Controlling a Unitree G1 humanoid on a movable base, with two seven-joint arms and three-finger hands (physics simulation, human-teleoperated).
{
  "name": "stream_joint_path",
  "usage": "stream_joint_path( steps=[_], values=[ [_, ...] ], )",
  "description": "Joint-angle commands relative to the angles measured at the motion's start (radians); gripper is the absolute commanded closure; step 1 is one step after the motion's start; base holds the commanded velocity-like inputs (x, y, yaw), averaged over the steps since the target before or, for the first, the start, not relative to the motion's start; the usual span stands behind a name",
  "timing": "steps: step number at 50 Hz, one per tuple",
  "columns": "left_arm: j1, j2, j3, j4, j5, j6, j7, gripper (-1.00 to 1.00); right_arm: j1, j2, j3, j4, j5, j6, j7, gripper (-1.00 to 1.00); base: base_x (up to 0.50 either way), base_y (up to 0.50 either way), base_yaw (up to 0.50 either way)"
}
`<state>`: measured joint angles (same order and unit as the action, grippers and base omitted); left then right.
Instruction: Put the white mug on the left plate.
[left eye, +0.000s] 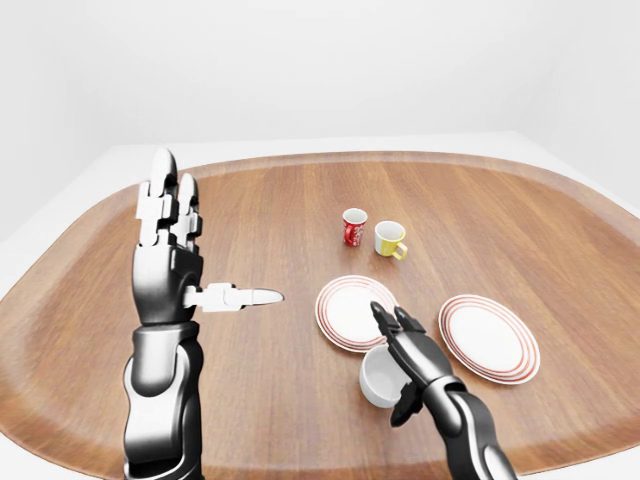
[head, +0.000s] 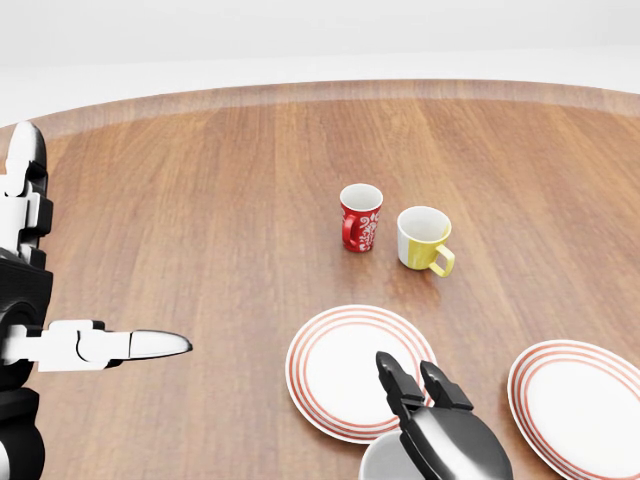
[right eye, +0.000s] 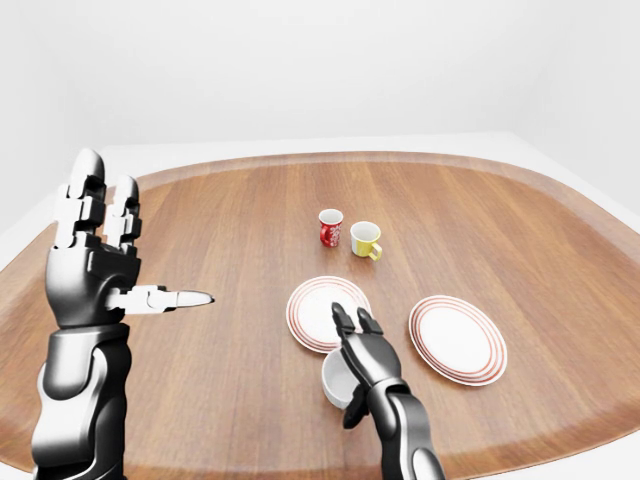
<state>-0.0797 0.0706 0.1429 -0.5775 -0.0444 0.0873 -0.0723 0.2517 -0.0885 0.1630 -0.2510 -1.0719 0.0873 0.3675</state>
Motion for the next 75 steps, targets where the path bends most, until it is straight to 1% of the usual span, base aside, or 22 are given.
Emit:
stream_joint_path(
  steps=[1,33,60,75],
  values=[
    [-0.001,0.0,-0.001,0.002,0.0,0.0,0.0,-1.0,-0.008,0.001,-0.003,0.018,-0.001,0.0,-0.004,-1.0,0.0,0.0,0.0],
    [0.002,-0.001,-0.001,-0.007,0.0,0.0,0.0,-1.0,-0.018,-0.002,0.013,0.061,-0.02,-0.009,0.004,-1.0,0.0,0.0,0.0],
    [0.002,-0.002,-0.002,-0.01,0.002,0.0,0.0,-1.0,-0.046,-0.001,0.009,0.099,-0.032,-0.032,0.009,-1.0,0.0,0.0,0.0],
    [0.0,-0.002,-0.001,-0.005,0.003,0.0,0.002,-1.0,-0.067,0.004,0.018,0.161,-0.031,-0.042,-0.015,-1.0,0.0,0.0,0.0]
  ],
)
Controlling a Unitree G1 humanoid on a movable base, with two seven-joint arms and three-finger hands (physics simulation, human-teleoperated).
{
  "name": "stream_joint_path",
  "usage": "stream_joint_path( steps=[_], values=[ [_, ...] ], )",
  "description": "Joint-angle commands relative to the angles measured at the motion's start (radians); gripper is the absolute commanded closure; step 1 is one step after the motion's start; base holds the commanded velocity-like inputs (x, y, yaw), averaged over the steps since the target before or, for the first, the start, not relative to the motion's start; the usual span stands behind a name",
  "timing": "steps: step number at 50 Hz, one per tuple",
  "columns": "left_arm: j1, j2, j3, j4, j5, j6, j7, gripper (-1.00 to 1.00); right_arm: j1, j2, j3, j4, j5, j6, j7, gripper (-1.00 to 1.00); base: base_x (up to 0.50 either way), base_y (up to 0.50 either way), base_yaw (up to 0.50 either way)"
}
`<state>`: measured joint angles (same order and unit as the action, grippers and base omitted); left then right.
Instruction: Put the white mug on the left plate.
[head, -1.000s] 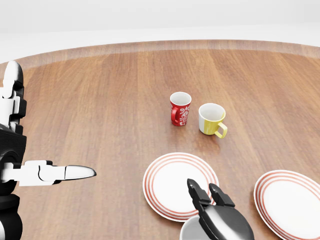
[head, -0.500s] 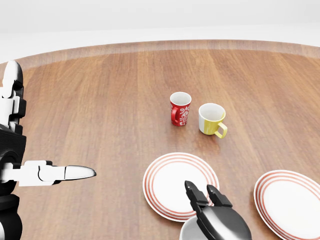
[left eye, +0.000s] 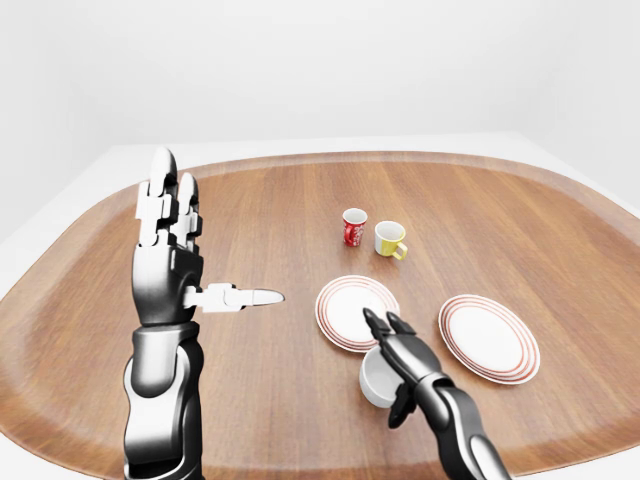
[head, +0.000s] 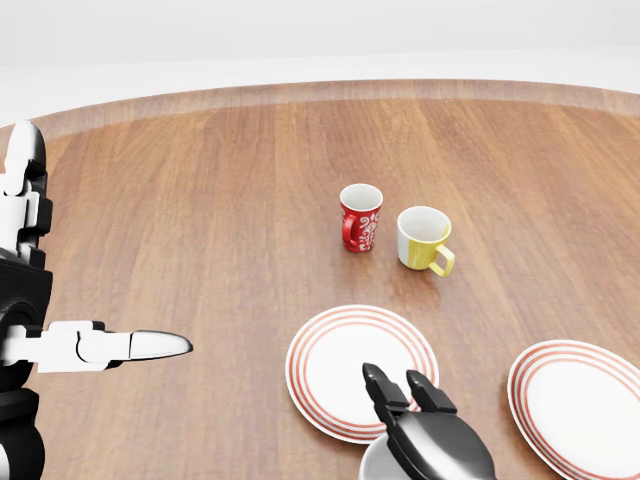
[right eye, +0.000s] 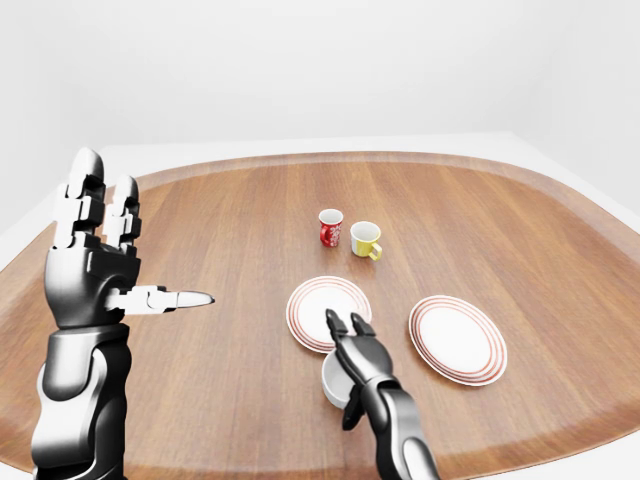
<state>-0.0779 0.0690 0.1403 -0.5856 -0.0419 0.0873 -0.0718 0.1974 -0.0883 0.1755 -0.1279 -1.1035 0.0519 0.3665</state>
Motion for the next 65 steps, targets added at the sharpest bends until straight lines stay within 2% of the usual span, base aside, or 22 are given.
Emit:
stream_joint_path(
  steps=[1,13,14,15,16,27,37,39,44,51,60,65],
  values=[
    [-0.002,0.0,0.001,0.002,0.0,0.0,0.001,-1.0,-0.014,0.003,0.006,0.043,0.001,-0.008,-0.017,-1.0,0.0,0.0,0.0],
    [-0.002,0.002,0.003,0.001,-0.001,0.0,0.002,-1.0,-0.011,-0.003,0.013,0.055,-0.003,-0.017,-0.019,-1.0,0.0,0.0,0.0],
    [-0.002,0.002,0.003,0.0,-0.001,0.0,0.002,-1.0,-0.009,-0.005,0.013,0.054,-0.003,-0.023,-0.018,-0.87,0.0,0.0,0.0],
    [-0.002,0.002,0.003,0.0,-0.001,0.0,0.002,-1.0,-0.009,-0.004,0.012,0.055,-0.002,-0.023,-0.019,-0.22,0.0,0.0,0.0],
    [-0.002,0.002,0.004,0.0,-0.001,0.0,0.002,-1.0,-0.006,-0.006,0.01,0.056,-0.002,-0.026,-0.025,1.0,0.0,0.0,0.0],
    [-0.001,0.001,0.002,0.003,0.001,0.0,0.002,-1.0,0.021,-0.01,0.013,0.032,0.011,-0.048,-0.007,1.0,0.0,0.0,0.0],
    [-0.001,0.001,0.001,0.009,0.001,0.0,0.002,-1.0,0.031,-0.009,0.013,-0.008,0.037,-0.052,0.017,1.0,0.0,0.0,0.0],
    [-0.001,0.001,0.001,0.008,0.001,0.0,0.002,-1.0,0.04,-0.002,0.014,-0.063,0.071,-0.048,0.063,1.0,0.0,0.0,0.0],
    [-0.001,0.001,0.0,0.007,0.001,0.0,0.001,-1.0,0.053,0.024,0.038,-0.293,0.173,0.035,0.248,1.0,0.0,0.0,0.0],
    [-0.001,0.001,0.0,0.007,0.003,0.0,0.0,-1.0,0.02,0.023,0.058,-0.436,0.198,0.035,0.332,1.0,0.0,0.0,0.0],
    [-0.003,0.002,0.001,0.012,0.004,0.0,0.0,-1.0,-0.015,0.025,0.075,-0.517,0.248,0.035,0.332,1.0,0.0,0.0,0.0],
    [-0.002,0.001,0.001,0.006,0.003,0.0,0.0,-1.0,-0.078,0.024,0.053,-0.485,0.248,0.035,0.332,1.0,0.0,0.0,0.0]
  ],
)
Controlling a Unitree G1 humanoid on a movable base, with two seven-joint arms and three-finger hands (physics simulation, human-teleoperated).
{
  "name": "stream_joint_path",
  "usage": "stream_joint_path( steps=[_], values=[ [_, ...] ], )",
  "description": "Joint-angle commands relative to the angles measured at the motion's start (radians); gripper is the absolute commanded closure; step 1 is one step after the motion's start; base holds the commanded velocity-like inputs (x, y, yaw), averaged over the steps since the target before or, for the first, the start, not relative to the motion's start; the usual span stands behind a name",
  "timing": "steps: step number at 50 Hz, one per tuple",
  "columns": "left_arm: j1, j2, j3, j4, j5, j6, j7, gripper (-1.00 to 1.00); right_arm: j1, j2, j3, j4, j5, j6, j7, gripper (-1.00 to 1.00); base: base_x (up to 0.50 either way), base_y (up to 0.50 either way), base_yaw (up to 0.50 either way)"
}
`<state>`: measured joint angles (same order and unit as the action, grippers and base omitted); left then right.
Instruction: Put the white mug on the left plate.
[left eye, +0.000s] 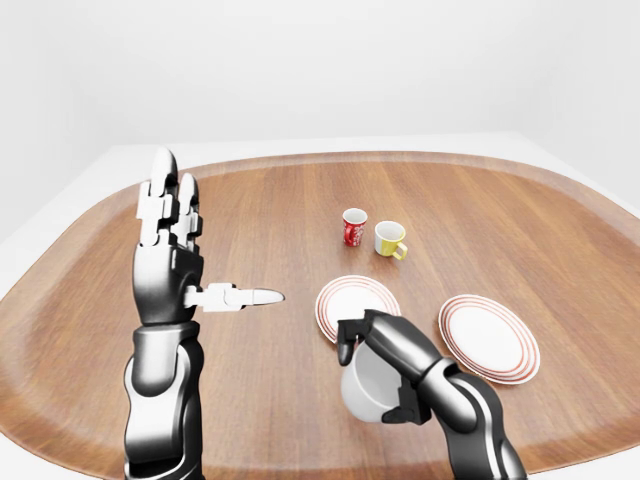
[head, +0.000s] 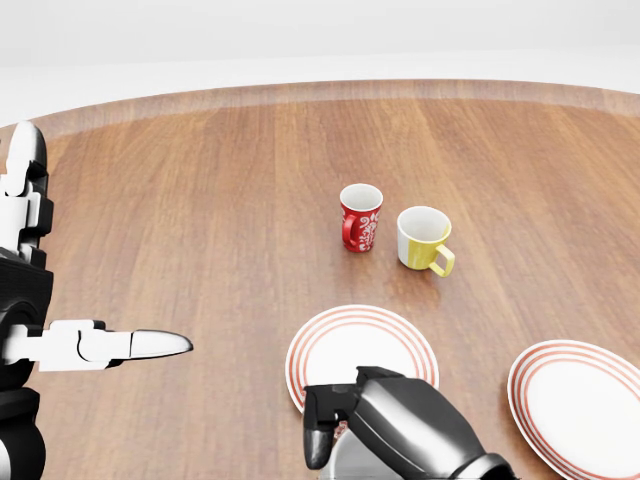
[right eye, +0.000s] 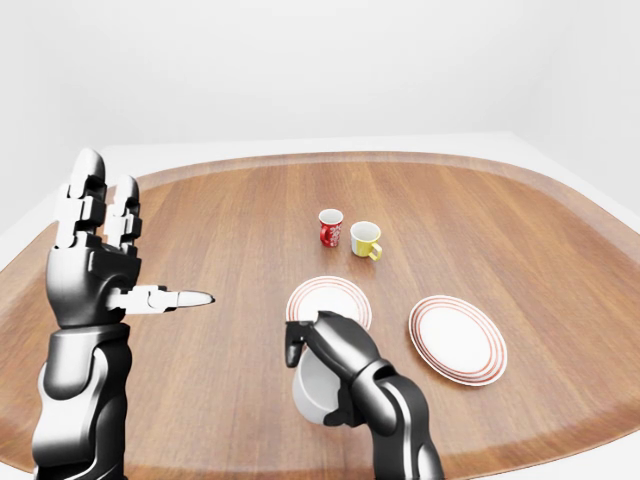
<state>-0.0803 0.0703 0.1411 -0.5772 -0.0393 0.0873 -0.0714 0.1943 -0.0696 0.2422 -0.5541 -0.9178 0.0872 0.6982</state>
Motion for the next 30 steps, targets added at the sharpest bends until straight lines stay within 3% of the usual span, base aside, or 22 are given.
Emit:
stream_joint_path(
  steps=[1,11,22,30],
  values=[
    [0.0,0.0,0.0,-0.003,0.0,0.0,-0.001,-1.0,-0.089,0.006,-0.021,-0.052,0.059,0.0,0.0,1.0,0.0,0.0,0.0],
    [0.0,0.0,0.002,-0.01,0.0,0.0,-0.001,-1.0,-0.301,0.027,-0.097,0.057,0.044,0.0,0.0,1.0,0.0,0.0,0.0],
    [0.0,0.0,0.001,-0.009,0.004,0.0,-0.003,-1.0,-0.623,-0.014,-0.184,0.412,0.057,0.0,0.0,1.0,0.0,0.0,0.0],
    [-0.003,0.002,0.005,-0.011,0.0,0.0,-0.002,-1.0,-0.707,-0.025,-0.188,0.569,0.055,0.0,0.0,1.0,0.0,0.0,0.0]
  ],
)
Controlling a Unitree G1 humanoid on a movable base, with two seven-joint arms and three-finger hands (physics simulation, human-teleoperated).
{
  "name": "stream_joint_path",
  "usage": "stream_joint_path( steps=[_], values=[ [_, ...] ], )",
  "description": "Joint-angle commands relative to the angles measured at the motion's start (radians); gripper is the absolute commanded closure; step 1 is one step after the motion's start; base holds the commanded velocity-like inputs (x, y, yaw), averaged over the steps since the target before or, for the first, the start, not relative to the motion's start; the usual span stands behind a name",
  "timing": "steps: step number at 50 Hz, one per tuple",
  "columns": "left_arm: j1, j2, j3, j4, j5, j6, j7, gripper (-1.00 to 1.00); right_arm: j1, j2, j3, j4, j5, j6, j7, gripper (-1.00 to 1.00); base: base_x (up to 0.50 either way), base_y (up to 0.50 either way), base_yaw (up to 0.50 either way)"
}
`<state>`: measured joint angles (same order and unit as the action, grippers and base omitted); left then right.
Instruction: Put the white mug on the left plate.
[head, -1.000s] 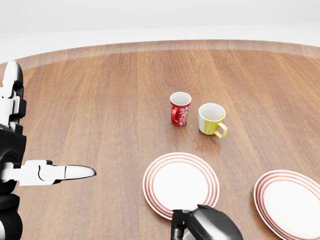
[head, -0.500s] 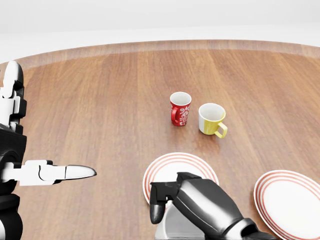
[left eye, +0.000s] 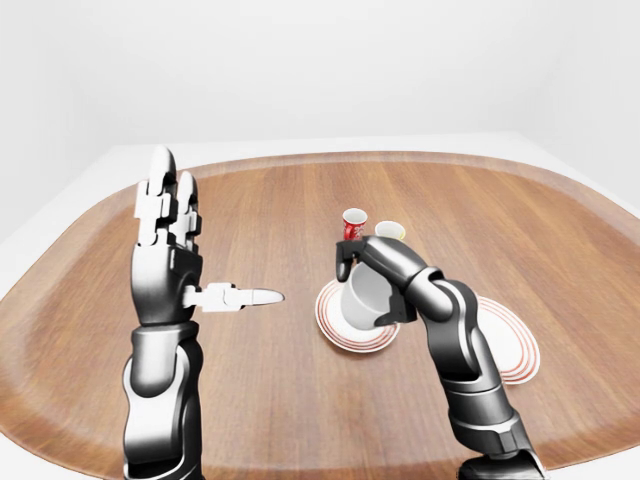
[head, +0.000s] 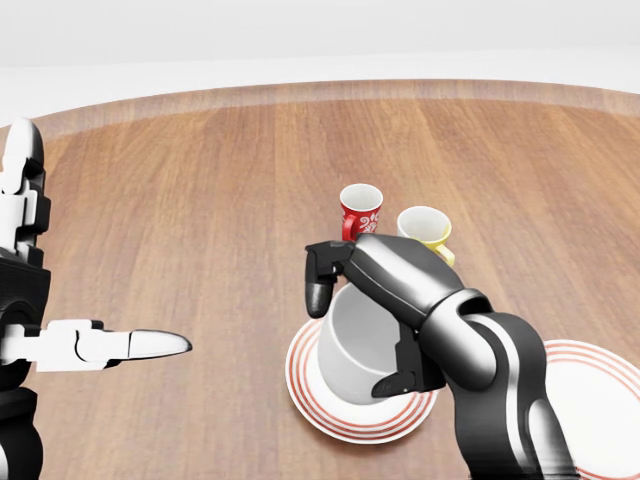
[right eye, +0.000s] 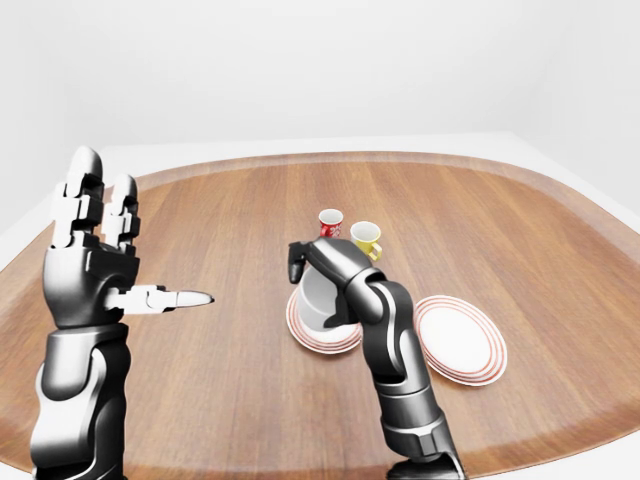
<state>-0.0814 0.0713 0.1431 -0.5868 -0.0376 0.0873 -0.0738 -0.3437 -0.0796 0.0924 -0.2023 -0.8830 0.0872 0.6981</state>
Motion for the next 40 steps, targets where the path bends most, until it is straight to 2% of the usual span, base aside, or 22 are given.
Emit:
stream_joint_path(
  steps=[1,5,8,11,16,19,22,23,35,40],
  values=[
    [-0.003,0.001,0.002,-0.005,-0.002,0.0,0.001,-1.0,-0.176,-0.016,-0.038,0.24,0.02,0.0,0.0,1.0,0.0,0.0,0.0],
    [-0.002,0.001,0.001,-0.005,-0.002,0.0,0.0,-1.0,-0.188,-0.016,-0.031,0.333,0.024,-0.001,0.0,1.0,0.0,0.0,0.0],
    [-0.005,0.002,0.002,-0.005,-0.002,0.0,0.001,-1.0,-0.21,-0.014,-0.03,0.41,0.018,-0.034,-0.01,1.0,0.0,0.0,0.0],
    [-0.004,0.002,0.003,-0.003,-0.003,0.0,0.001,-1.0,-0.248,-0.013,-0.03,0.51,0.016,-0.067,-0.068,1.0,0.0,0.0,0.0],
    [-0.006,0.003,0.005,-0.003,-0.005,0.0,0.002,-1.0,-0.283,-0.001,-0.022,0.604,0.016,-0.093,-0.108,1.0,0.0,0.0,0.0],
    [-0.005,0.003,0.006,-0.005,-0.006,0.0,0.002,-1.0,-0.335,-0.005,-0.018,0.734,0.007,-0.141,-0.163,1.0,0.0,0.0,0.0],
    [-0.007,0.004,0.007,-0.003,-0.007,0.0,0.002,-1.0,-0.372,-0.004,-0.016,0.819,0.002,-0.165,-0.199,1.0,0.0,0.0,0.0],
    [-0.006,0.004,0.007,-0.001,-0.007,0.0,0.002,-1.0,-0.409,-0.003,-0.013,0.905,-0.004,-0.174,-0.242,1.0,0.0,0.0,0.0],
    [-0.003,0.003,0.004,0.002,-0.005,0.0,0.002,-1.0,-0.584,-0.003,-0.005,1.341,-0.029,-0.174,-0.48,1.0,0.0,0.0,0.0],
    [-0.004,0.003,0.006,0.002,-0.006,0.0,0.002,-1.0,-0.607,-0.007,-0.002,1.418,-0.038,-0.174,-0.502,1.0,0.0,0.0,0.0]
  ],
)
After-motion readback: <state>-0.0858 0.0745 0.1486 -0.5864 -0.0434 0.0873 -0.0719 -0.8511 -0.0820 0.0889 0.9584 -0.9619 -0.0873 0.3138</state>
